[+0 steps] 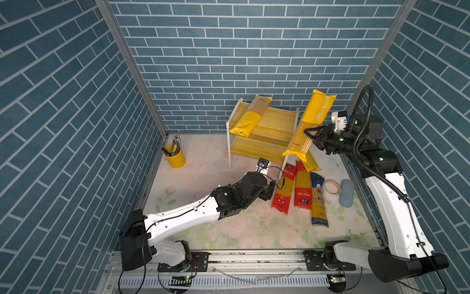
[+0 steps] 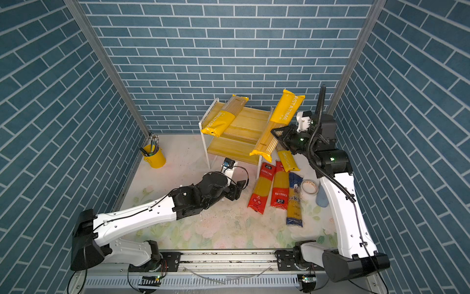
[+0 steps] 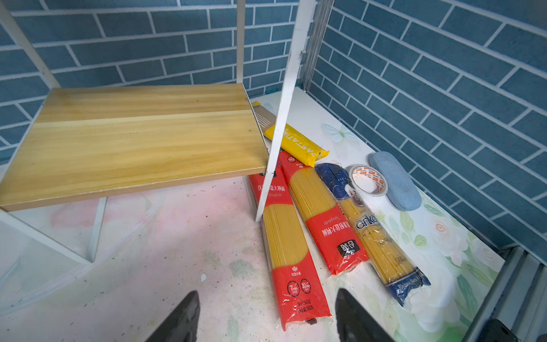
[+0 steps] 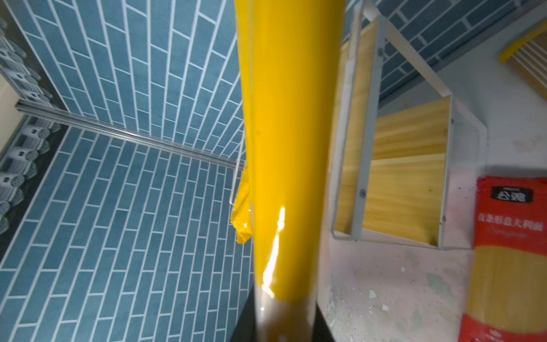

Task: Arrange pasta packages on shelves
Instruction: Place the pasta bag on the shelf.

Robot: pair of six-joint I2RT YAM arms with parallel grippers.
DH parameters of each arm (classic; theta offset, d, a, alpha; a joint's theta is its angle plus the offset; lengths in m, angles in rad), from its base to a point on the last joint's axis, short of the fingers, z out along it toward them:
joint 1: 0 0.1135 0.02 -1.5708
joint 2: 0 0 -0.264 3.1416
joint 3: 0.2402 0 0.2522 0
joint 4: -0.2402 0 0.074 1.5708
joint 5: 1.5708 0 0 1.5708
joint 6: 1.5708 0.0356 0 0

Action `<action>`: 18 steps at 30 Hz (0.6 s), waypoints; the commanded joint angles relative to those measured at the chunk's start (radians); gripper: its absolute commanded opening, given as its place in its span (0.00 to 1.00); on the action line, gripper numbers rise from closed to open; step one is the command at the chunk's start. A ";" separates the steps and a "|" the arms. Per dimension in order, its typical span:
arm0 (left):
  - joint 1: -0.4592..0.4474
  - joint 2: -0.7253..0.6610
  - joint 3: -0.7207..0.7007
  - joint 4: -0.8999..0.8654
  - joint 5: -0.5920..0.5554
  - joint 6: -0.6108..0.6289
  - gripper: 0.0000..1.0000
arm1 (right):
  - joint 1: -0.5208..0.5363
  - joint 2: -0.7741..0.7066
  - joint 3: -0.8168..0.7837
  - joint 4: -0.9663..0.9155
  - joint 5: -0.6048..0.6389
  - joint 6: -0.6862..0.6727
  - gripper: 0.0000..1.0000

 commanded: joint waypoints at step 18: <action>0.074 -0.107 -0.008 -0.182 -0.074 -0.023 0.74 | 0.170 0.360 0.457 0.174 0.032 0.103 0.00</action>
